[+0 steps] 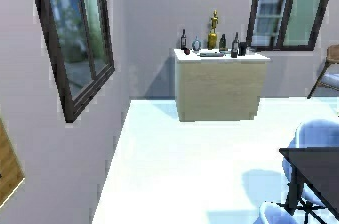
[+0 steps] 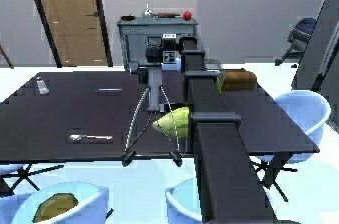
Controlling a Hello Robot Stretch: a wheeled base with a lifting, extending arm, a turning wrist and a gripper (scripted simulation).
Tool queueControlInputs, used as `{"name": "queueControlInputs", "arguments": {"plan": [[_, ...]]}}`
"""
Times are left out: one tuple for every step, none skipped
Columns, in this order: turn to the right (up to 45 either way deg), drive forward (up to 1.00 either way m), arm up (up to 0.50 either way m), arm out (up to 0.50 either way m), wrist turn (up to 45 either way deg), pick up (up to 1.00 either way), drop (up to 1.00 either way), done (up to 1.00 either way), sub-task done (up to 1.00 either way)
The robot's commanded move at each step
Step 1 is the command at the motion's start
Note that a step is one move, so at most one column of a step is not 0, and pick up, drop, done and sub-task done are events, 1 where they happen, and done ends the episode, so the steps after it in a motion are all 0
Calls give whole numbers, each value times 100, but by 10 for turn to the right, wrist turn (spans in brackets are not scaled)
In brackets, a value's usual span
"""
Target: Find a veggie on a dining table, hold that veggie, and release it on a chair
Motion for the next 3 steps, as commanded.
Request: {"name": "queueControlInputs", "arguments": {"plan": [[0, 0, 0, 0, 450, 0, 0, 0, 0], [0, 0, 0, 0, 450, 0, 0, 0, 0], [0, 0, 0, 0, 450, 0, 0, 0, 0]]}}
